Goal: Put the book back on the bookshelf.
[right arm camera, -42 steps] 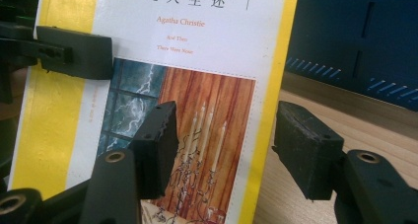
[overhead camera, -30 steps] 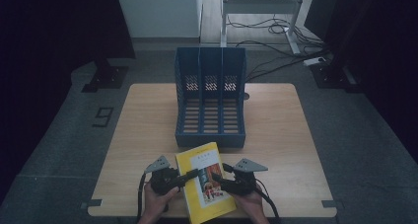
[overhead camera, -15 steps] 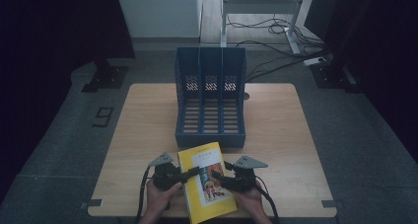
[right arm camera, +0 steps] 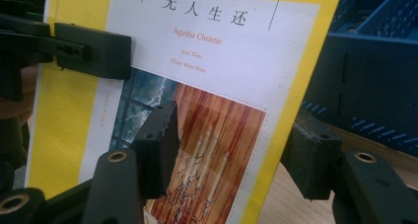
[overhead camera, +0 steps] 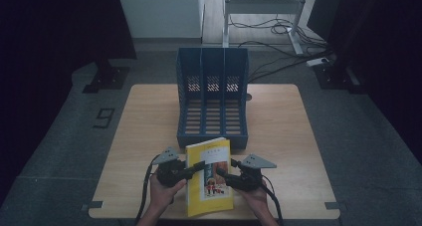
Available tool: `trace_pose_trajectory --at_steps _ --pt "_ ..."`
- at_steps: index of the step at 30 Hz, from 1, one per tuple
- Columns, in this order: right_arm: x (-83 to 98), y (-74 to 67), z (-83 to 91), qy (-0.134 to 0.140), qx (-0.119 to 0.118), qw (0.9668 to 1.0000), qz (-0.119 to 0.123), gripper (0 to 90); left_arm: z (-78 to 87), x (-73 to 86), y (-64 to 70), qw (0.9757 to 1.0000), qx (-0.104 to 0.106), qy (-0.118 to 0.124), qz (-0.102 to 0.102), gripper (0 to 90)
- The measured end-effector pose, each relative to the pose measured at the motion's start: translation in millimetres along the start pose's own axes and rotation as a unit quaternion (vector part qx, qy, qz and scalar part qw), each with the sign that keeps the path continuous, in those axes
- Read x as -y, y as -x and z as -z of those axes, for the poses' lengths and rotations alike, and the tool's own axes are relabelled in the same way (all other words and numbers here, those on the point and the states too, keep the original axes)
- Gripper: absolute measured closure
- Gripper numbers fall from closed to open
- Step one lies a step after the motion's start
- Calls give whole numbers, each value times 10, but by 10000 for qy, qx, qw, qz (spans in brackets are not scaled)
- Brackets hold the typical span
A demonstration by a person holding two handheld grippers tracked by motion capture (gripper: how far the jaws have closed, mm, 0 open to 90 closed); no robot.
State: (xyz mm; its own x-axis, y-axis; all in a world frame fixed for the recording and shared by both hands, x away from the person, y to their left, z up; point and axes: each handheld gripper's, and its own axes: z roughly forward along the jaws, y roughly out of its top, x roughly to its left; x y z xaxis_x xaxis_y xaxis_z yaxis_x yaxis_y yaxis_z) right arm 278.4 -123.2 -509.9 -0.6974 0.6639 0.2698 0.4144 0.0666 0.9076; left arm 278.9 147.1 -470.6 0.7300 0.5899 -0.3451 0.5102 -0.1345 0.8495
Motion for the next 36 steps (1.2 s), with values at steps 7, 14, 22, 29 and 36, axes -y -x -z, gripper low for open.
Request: trace_pose_trajectory --at_steps 7,14,22,29,36 --pt "7 -82 -12 121 -157 9997 171 432 30 -1 -5 9999 23 99 107 713" --pt "11 -93 -25 163 -134 9994 272 438 99 31 -18 9998 46 160 62 732" --pt "22 -76 -16 137 -273 9994 182 424 144 77 -91 9989 250 274 284 740" --pt "51 -31 32 194 -277 9994 68 411 198 77 -207 9956 545 471 606 750" --pt "77 17 136 259 -12 9997 -1 409 328 -7 -269 9922 717 801 624 747"
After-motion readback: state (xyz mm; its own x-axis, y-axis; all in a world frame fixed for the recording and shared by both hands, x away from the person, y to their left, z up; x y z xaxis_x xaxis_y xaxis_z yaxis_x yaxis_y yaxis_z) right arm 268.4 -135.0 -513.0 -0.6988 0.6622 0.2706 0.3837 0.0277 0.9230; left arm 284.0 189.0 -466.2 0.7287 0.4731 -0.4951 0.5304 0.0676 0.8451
